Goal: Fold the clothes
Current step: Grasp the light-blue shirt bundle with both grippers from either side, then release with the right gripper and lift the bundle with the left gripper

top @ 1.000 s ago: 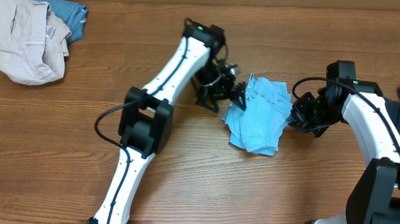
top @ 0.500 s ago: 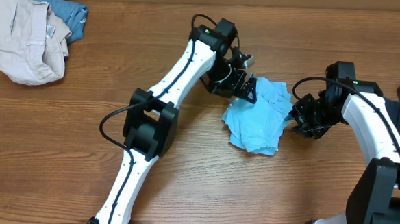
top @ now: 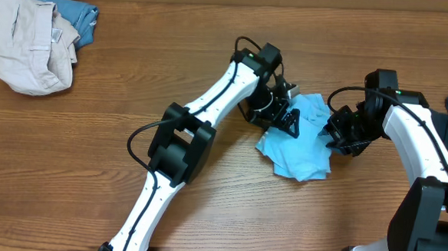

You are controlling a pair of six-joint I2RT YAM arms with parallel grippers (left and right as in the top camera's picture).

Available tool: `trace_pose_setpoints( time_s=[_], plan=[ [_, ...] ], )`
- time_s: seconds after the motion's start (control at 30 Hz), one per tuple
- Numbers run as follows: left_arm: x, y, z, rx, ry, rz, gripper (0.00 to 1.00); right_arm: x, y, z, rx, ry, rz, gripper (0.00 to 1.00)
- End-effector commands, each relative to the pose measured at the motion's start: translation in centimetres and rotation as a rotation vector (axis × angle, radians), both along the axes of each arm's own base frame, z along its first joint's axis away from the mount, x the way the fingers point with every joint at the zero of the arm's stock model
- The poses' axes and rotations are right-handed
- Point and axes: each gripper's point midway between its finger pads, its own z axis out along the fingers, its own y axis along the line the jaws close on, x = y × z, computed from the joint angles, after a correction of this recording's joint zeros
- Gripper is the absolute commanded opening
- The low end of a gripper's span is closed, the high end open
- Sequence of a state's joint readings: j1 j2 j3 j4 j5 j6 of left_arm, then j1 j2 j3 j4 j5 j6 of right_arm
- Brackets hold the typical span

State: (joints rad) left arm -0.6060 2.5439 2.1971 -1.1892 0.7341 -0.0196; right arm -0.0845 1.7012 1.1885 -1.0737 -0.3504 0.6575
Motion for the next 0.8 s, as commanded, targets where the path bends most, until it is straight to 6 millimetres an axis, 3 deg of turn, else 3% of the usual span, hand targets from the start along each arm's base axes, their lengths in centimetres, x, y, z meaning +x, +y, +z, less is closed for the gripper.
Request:
trace_pose_setpoints(
  time_s=[0.0,0.03,0.1,0.23,0.37,0.47,0.5,0.53,0.57,0.6,0.77],
  plan=[
    [-2.1,-0.8,-1.1,0.005,0.051,-0.039,0.67,0.5,-0.2,1.0,-0.011,-0.038,0.002,0.37],
    [-2.1,-0.9,-1.1,0.007,0.054,-0.036,0.5,0.4,-0.2,1.0,-0.011,-0.034,0.002,0.37],
    [-1.9,-0.7,-1.1,0.017,0.067,-0.012,0.05,0.3,-0.2,1.0,-0.011,-0.031,0.002,0.37],
    [0.1,1.3,-1.4,0.057,0.079,0.074,0.04,0.3,-0.2,1.0,-0.011,-0.029,0.002,0.37],
    [4.8,7.8,-2.2,0.148,0.105,0.258,0.04,0.2,-0.2,1.0,-0.011,-0.027,0.002,0.38],
    [6.9,15.6,-2.8,0.257,0.152,0.379,0.04,0.4,-0.2,1.0,-0.011,-0.035,0.002,0.38],
    [7.2,17.3,-2.7,0.259,0.168,0.397,0.05,0.7,-0.1,1.1,-0.007,-0.047,0.003,0.38],
    [7.4,18.7,-2.6,0.259,0.182,0.417,0.2,1.1,0.3,1.3,0.017,-0.074,0.019,0.38],
    [7.6,19.7,-2.6,0.26,0.194,0.437,0.56,1.7,1.0,1.7,0.06,-0.116,0.052,0.39],
    [7.7,20.2,-2.5,0.263,0.203,0.448,0.99,2.3,1.6,2.0,0.091,-0.151,0.072,0.46],
    [7.3,18.9,-2.6,0.267,0.201,0.433,1.0,4.6,3.7,2.6,0.088,-0.268,0.143,0.54]
  ],
)
